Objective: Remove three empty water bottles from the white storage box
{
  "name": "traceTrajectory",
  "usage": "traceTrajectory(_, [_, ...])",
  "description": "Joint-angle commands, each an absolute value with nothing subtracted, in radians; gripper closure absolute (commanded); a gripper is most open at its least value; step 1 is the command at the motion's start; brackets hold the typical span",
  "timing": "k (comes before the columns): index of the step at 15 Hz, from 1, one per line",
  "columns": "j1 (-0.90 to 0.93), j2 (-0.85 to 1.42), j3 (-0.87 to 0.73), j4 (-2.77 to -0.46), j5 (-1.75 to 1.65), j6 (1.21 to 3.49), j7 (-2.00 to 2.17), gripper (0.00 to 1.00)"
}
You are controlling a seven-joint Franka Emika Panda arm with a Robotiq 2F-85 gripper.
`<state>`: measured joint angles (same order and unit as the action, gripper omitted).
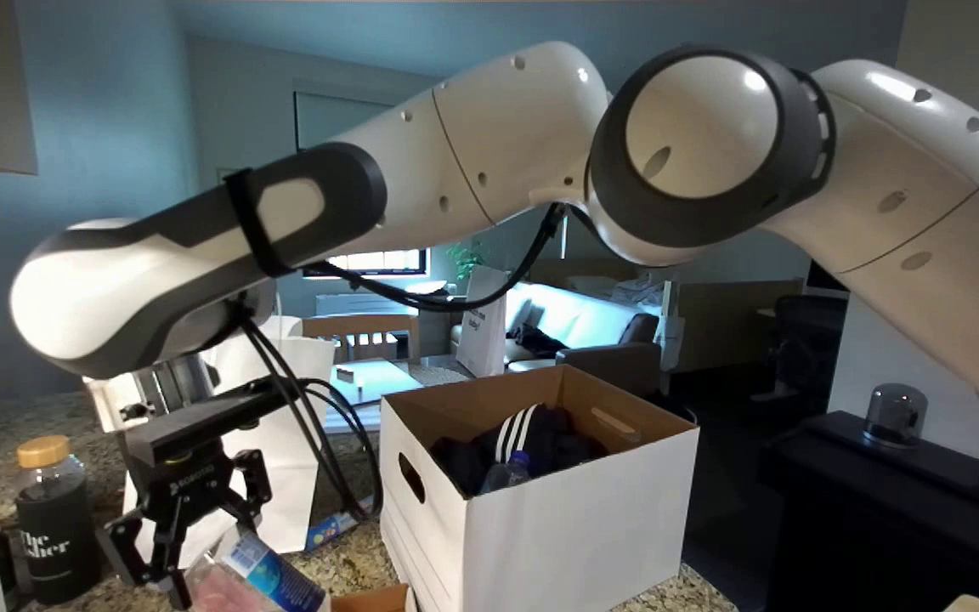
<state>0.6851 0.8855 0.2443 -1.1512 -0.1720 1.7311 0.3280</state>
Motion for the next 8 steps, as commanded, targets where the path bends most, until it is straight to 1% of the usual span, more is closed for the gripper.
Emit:
traceTrajectory(1, [0.673,1.005,0.257,-1.041,-0.062,1.639,0.203,0.52])
traceTrajectory(2, [0.676,1.032,0.255,-1.02,-0.049,1.626,0.182,0.07])
traceTrajectory(3, [0.683,1.052,0.251,-1.0,-0.043,1.596,0.165,0.06])
traceTrajectory(5, [0.7,1.077,0.24,-0.967,-0.045,1.549,0.156,0.0])
traceTrajectory(8, [0.71,1.054,0.25,-0.97,-0.083,1.504,0.16,0.0])
